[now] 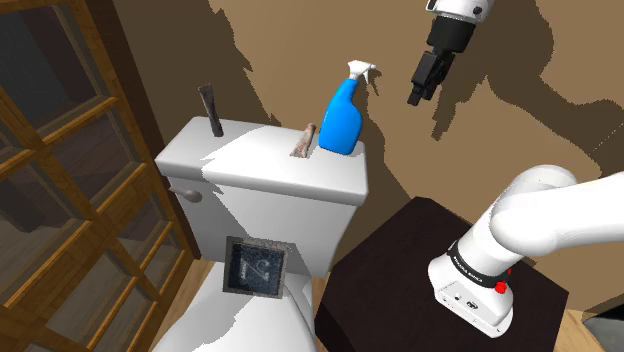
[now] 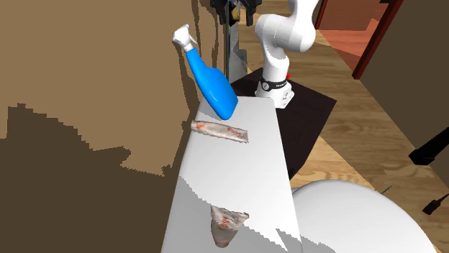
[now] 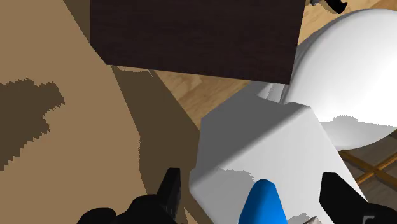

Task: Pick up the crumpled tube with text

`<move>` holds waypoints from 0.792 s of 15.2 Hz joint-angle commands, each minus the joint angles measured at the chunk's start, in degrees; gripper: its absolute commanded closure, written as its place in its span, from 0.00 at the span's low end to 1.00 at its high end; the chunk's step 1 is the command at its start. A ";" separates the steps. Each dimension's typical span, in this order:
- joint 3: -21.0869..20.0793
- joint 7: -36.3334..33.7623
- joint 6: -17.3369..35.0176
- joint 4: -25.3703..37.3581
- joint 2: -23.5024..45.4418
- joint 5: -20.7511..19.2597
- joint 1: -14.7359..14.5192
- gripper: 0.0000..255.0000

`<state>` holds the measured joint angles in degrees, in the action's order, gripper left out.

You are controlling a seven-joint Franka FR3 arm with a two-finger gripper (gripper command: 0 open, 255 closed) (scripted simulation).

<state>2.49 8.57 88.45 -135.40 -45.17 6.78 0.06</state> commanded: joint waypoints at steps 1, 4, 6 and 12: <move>0.00 0.00 0.00 0.00 0.00 0.00 0.00 0.00; -5.56 -10.37 3.79 -1.48 1.40 3.03 1.13 0.00; -9.24 -17.22 6.44 -1.79 3.13 4.80 1.92 0.00; -19.89 -37.65 14.52 0.41 11.80 7.94 5.11 0.00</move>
<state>-15.55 -25.15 101.27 -135.41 -35.20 14.32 4.53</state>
